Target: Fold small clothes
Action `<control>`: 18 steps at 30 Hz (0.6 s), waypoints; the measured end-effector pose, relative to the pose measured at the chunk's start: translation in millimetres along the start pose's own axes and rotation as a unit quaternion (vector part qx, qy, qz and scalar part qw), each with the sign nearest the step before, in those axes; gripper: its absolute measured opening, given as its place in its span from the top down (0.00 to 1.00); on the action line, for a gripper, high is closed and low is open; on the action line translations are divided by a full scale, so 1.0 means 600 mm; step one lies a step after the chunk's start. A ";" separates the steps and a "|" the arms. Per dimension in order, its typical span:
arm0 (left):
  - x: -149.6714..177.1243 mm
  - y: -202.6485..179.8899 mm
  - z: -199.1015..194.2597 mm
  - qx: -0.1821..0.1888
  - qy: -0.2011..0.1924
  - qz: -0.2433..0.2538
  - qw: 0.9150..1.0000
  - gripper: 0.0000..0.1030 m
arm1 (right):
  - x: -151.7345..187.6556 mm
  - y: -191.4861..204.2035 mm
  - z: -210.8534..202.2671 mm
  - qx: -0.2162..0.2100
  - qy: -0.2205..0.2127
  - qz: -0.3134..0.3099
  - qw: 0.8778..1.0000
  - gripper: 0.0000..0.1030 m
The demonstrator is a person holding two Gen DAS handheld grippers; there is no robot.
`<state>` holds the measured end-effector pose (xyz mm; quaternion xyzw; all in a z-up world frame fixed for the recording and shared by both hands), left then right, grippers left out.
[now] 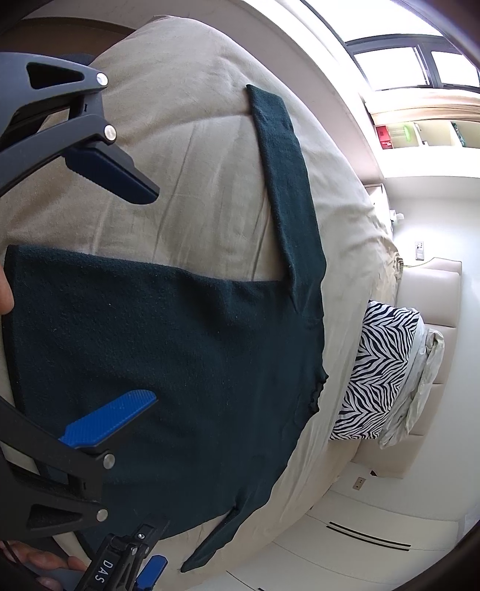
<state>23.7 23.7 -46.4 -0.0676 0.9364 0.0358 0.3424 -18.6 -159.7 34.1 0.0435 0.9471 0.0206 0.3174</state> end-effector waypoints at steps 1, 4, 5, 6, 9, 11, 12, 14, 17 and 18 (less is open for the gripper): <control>0.001 0.002 0.000 0.000 0.000 -0.001 1.000 0.00 | 0.001 0.001 0.000 0.000 0.000 0.000 1.000 0.00; 0.001 0.006 0.003 0.000 0.002 -0.004 1.000 0.00 | 0.001 0.007 0.003 -0.001 0.003 -0.004 1.000 0.00; 0.001 0.007 0.004 0.000 0.002 -0.005 1.000 0.00 | 0.000 0.009 0.004 0.000 0.003 -0.005 1.000 0.00; 0.002 0.009 0.006 -0.001 0.003 -0.006 1.000 0.00 | -0.001 0.009 0.005 -0.001 0.003 -0.007 1.000 0.00; 0.003 0.016 0.010 -0.001 0.006 -0.010 1.000 0.00 | -0.002 0.013 0.008 -0.001 0.005 -0.010 1.000 0.00; 0.003 0.019 0.012 -0.003 0.007 -0.011 1.000 0.00 | -0.002 0.015 0.009 -0.001 0.006 -0.010 1.000 0.00; 0.003 0.020 0.012 -0.003 0.008 -0.011 1.000 0.00 | -0.002 0.016 0.010 -0.001 0.007 -0.010 1.000 0.00; 0.003 0.022 0.013 -0.002 0.008 -0.013 1.000 0.00 | -0.004 0.016 0.010 -0.002 0.007 -0.012 1.000 0.00; 0.004 0.024 0.014 0.000 0.009 -0.016 1.000 0.00 | -0.006 0.018 0.011 -0.002 0.007 -0.015 1.000 0.00; 0.004 0.026 0.015 0.004 0.011 -0.019 1.000 0.00 | -0.006 0.019 0.011 -0.002 0.007 -0.015 1.000 0.00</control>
Point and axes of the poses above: each gripper's, at about its wrist camera, not at the fingertips, and z roughly the way its jaws point, y to its left, x to its underside, the point moved 5 cm from there along z, roughly the way its jaws point, and after that the axes turned 8 degrees about -x, right-handed, at the moved point
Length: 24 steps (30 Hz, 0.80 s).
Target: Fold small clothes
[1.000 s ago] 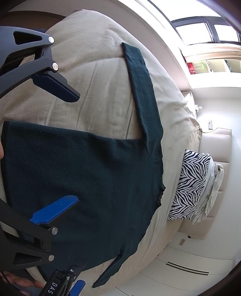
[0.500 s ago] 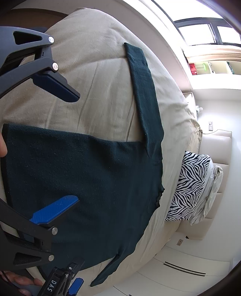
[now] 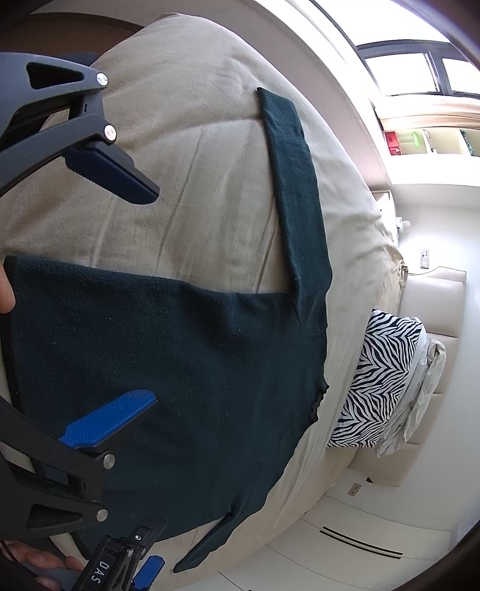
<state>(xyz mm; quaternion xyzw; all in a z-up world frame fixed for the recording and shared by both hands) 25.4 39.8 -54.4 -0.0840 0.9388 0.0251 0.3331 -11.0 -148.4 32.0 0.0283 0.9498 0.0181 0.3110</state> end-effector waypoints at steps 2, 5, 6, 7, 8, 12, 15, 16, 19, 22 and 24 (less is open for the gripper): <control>0.001 0.005 0.004 0.012 0.005 -0.006 1.000 0.00 | -0.001 0.000 0.000 -0.003 -0.001 0.002 1.000 0.00; -0.002 0.024 0.012 0.028 0.007 -0.022 0.999 0.00 | -0.005 -0.002 -0.001 -0.019 -0.003 0.010 1.000 0.00; -0.007 0.036 0.016 0.040 0.010 -0.034 0.999 0.00 | -0.007 -0.002 -0.001 -0.030 -0.003 0.014 0.999 0.00; -0.016 0.052 0.021 0.054 0.011 -0.054 0.997 0.00 | -0.008 -0.003 -0.002 -0.044 -0.005 0.019 0.999 0.00; -0.027 0.072 0.025 0.065 0.010 -0.075 0.995 0.00 | -0.011 -0.003 -0.002 -0.059 -0.006 0.025 0.998 0.00; -0.084 0.153 0.041 0.125 -0.029 -0.157 0.979 0.00 | -0.020 0.003 -0.008 -0.140 -0.019 0.060 0.988 0.00; -0.108 0.185 0.052 0.185 -0.048 -0.188 0.963 0.00 | -0.032 0.013 -0.018 -0.170 -0.040 0.073 0.982 0.00; -0.110 0.189 0.055 0.175 -0.044 -0.184 0.966 0.00 | -0.037 0.018 -0.019 -0.171 -0.045 0.069 0.982 0.00; -0.108 0.215 0.080 0.141 -0.005 -0.199 0.970 0.00 | -0.051 0.029 -0.025 -0.173 -0.061 0.056 0.981 0.00; -0.108 0.273 0.112 0.176 -0.002 -0.287 0.942 0.00 | -0.066 0.034 -0.030 -0.175 -0.070 0.054 0.981 0.00; -0.116 0.320 0.139 0.173 -0.008 -0.328 0.929 0.00 | -0.074 0.037 -0.030 -0.176 -0.075 0.052 0.980 0.01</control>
Point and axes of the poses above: each gripper's, at about its wrist camera, not at the fingertips, and z roughly the way its jaws point, y to its left, x to its underside, the point moved 5 cm from there along z, roughly the way its jaws point, and after that the axes turned 8 degrees about -x, right-handed, at the moved point
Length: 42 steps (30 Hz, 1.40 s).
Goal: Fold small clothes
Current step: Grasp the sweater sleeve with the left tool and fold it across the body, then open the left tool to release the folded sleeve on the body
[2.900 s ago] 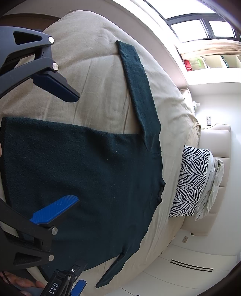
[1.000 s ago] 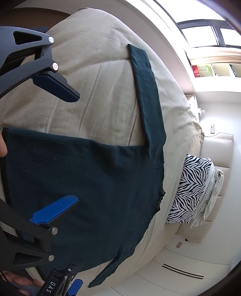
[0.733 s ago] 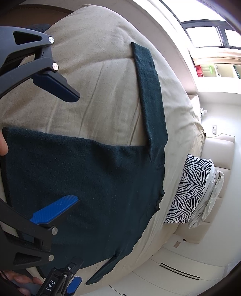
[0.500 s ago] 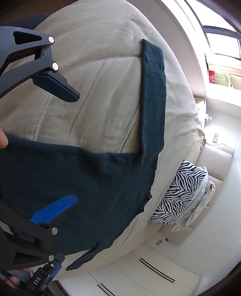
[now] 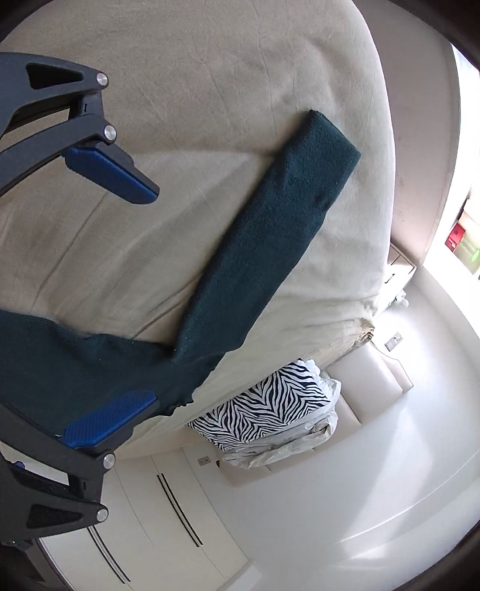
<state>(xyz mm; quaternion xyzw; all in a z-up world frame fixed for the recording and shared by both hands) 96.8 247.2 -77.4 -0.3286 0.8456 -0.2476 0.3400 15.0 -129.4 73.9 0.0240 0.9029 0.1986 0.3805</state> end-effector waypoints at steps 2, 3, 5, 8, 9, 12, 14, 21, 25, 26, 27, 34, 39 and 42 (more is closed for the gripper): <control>-0.038 0.036 0.013 0.014 -0.016 -0.050 0.999 0.00 | -0.006 0.005 0.002 -0.003 -0.004 -0.006 1.000 0.08; -0.054 0.053 0.019 0.019 -0.021 -0.076 0.997 0.00 | -0.008 0.007 0.005 -0.004 -0.003 -0.010 1.000 0.19; -0.082 0.086 0.038 0.035 -0.032 -0.127 0.991 0.00 | -0.008 0.010 0.017 -0.010 0.005 -0.010 1.000 0.30; -0.110 0.130 0.073 0.053 -0.036 -0.208 0.976 0.01 | -0.007 0.006 0.040 -0.026 0.016 0.005 1.000 0.38; -0.119 0.141 0.081 0.057 -0.042 -0.226 0.972 0.01 | -0.006 0.004 0.048 -0.028 0.019 0.010 0.999 0.38; -0.141 0.157 0.106 0.049 -0.055 -0.254 0.964 0.01 | -0.004 -0.002 0.071 -0.032 0.029 0.020 0.999 0.38; -0.159 0.156 0.119 0.049 -0.068 -0.253 0.964 0.05 | -0.004 -0.008 0.081 -0.032 0.032 0.021 0.999 0.39; -0.186 0.172 0.160 0.013 -0.056 -0.272 0.961 0.93 | -0.003 -0.063 0.086 -0.025 0.018 0.051 0.998 0.39; -0.183 0.019 0.153 -0.001 -0.065 -0.123 0.990 0.93 | -0.001 -0.120 0.088 -0.022 0.014 0.083 0.996 0.43; -0.174 -0.034 0.155 0.002 -0.059 -0.079 0.995 0.93 | -0.001 -0.137 0.086 -0.025 0.013 0.095 0.995 0.43; -0.163 -0.089 0.160 0.005 -0.055 -0.034 0.998 0.93 | -0.001 -0.151 0.085 -0.027 0.011 0.108 0.994 0.43; 0.080 -0.444 0.253 0.016 -0.009 0.291 0.957 0.91 | 0.001 -0.248 0.061 -0.030 -0.010 0.167 0.986 0.43; 0.292 -0.465 0.361 -0.028 0.078 0.430 0.899 0.78 | 0.008 -0.316 0.059 -0.032 -0.001 0.204 0.978 0.43; 0.332 -0.440 0.351 -0.039 0.078 0.454 0.887 0.59 | -0.001 -0.337 0.077 -0.048 0.009 0.210 0.976 0.43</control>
Point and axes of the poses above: each gripper's, at about its wrist camera, not at the fingertips, and z roughly the way its jaws point, y to its left, x to its underside, the point moved 5 cm from there along z, roughly the way its jaws point, and after that the axes turned 8 degrees about -x, right-handed, at the moved point
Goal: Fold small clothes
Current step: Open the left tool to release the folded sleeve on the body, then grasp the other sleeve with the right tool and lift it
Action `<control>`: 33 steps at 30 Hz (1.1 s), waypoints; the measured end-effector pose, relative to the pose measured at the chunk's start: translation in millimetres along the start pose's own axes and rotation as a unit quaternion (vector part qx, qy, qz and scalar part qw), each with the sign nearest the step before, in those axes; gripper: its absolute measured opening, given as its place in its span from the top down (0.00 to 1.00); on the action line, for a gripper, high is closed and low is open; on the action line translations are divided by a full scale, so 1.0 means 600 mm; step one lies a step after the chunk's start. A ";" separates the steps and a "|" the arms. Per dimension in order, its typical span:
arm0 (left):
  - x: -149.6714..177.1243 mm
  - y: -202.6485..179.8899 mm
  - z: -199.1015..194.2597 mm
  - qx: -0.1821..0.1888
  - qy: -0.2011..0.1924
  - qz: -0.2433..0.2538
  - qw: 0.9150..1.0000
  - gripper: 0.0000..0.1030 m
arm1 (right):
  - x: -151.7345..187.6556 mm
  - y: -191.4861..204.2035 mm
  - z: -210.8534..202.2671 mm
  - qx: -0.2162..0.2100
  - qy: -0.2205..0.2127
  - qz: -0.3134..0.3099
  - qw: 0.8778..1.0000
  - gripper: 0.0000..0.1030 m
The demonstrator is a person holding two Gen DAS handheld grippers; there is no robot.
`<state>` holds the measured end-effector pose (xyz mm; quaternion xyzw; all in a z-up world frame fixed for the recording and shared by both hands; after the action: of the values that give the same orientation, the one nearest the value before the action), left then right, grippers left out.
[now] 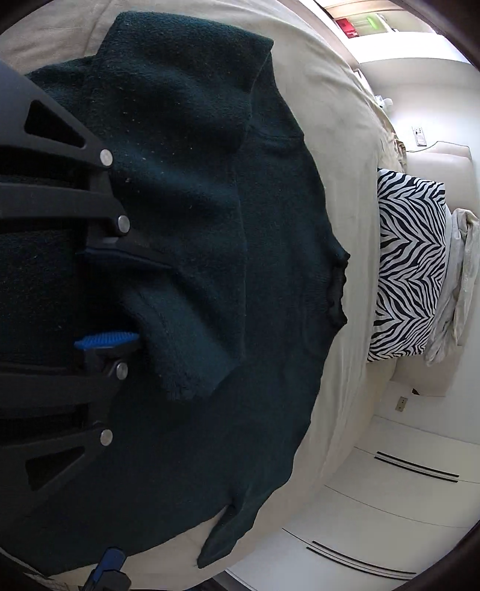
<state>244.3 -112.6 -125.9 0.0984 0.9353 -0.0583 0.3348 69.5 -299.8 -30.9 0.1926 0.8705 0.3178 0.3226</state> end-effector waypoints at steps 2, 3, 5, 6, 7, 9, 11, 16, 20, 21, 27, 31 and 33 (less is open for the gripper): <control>0.006 0.014 -0.022 -0.001 -0.008 -0.016 1.000 0.35 | -0.015 0.007 0.030 -0.012 0.018 0.000 1.000 0.41; 0.004 0.024 -0.034 -0.001 -0.018 -0.029 0.999 0.28 | -0.024 0.011 0.052 -0.022 0.032 0.003 0.999 0.40; 0.019 0.044 -0.068 0.005 -0.045 -0.044 0.998 0.21 | -0.038 0.032 0.099 -0.050 0.061 0.010 0.997 0.40; 0.025 0.055 -0.077 -0.002 -0.048 -0.051 0.998 0.20 | -0.046 0.043 0.127 -0.068 0.078 0.014 0.995 0.40; 0.027 0.068 -0.083 -0.004 -0.049 -0.059 0.997 0.20 | -0.052 0.053 0.155 -0.077 0.095 0.021 0.992 0.39; 0.041 0.092 -0.094 -0.003 -0.049 -0.077 0.996 0.20 | -0.062 0.069 0.207 -0.077 0.123 0.032 0.989 0.39; 0.057 0.120 -0.092 -0.008 -0.044 -0.101 0.994 0.20 | -0.063 0.080 0.257 -0.063 0.153 0.041 0.985 0.39; 0.096 0.188 -0.067 0.054 -0.024 -0.208 0.976 0.22 | -0.070 0.101 0.324 -0.043 0.157 0.038 0.986 0.41; 0.100 0.196 -0.072 0.065 -0.036 -0.217 0.973 0.22 | -0.088 0.132 0.347 -0.013 0.157 -0.012 0.987 0.82; 0.100 0.195 -0.074 0.062 -0.039 -0.214 0.974 0.22 | -0.093 0.140 0.345 -0.008 0.153 -0.030 0.988 0.91; 0.101 0.199 -0.076 0.068 -0.044 -0.220 0.972 0.22 | -0.159 0.158 0.299 0.010 0.102 -0.082 0.991 0.93; 0.099 0.196 -0.075 0.067 -0.044 -0.219 0.973 0.22 | -0.209 0.125 0.266 0.047 0.063 -0.098 0.992 0.93; 0.098 0.196 -0.075 0.066 -0.044 -0.218 0.973 0.22 | -0.229 0.094 0.261 0.062 0.052 -0.088 0.993 0.93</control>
<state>198.1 18.5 -134.0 -0.0887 0.9126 -0.1958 0.3478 282.4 -266.2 -24.6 0.1185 0.9177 0.2433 0.2908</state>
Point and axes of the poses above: each gripper's, at about its wrist camera, not at the fingertips, and z roughly the way its jaws point, y to its left, x to its underside, the point moved 5 cm from there along z, roughly the way its jaws point, and after that the axes turned 8 degrees about -x, right-handed, at the moved point
